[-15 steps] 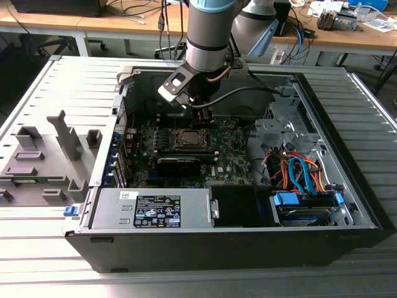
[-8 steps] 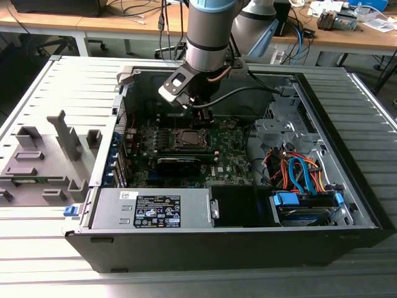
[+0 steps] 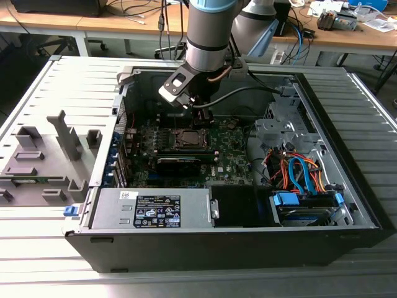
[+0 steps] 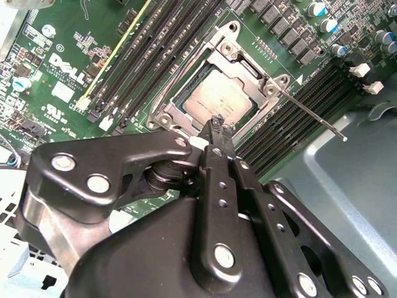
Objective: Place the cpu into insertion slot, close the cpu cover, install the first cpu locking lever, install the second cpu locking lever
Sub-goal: 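Install the first cpu locking lever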
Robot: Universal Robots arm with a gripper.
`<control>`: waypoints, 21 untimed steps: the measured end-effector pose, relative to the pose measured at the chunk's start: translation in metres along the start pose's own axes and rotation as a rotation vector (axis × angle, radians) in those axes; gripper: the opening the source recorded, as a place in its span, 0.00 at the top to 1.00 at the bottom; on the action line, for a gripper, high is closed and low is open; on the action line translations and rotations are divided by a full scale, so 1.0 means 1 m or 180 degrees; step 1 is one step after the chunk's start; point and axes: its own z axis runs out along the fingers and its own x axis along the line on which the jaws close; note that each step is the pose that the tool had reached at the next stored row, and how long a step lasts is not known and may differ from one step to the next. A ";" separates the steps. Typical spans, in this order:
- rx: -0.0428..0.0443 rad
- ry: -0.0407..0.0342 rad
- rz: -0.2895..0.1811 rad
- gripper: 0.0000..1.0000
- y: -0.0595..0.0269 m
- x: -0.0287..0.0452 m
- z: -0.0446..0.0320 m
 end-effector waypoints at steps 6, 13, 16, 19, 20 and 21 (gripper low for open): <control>0.0001 -0.0001 -0.0033 0.89 0.0000 0.0000 0.0000; 0.0003 -0.0002 -0.0070 0.89 0.0000 0.0000 0.0000; 0.0003 -0.0002 -0.0084 0.89 0.0000 0.0000 0.0000; 0.0003 -0.0003 -0.0096 0.89 0.0000 0.0000 0.0000; 0.0004 -0.0003 -0.0103 0.89 0.0000 0.0000 0.0000; 0.0004 -0.0003 -0.0107 0.89 0.0000 0.0000 0.0000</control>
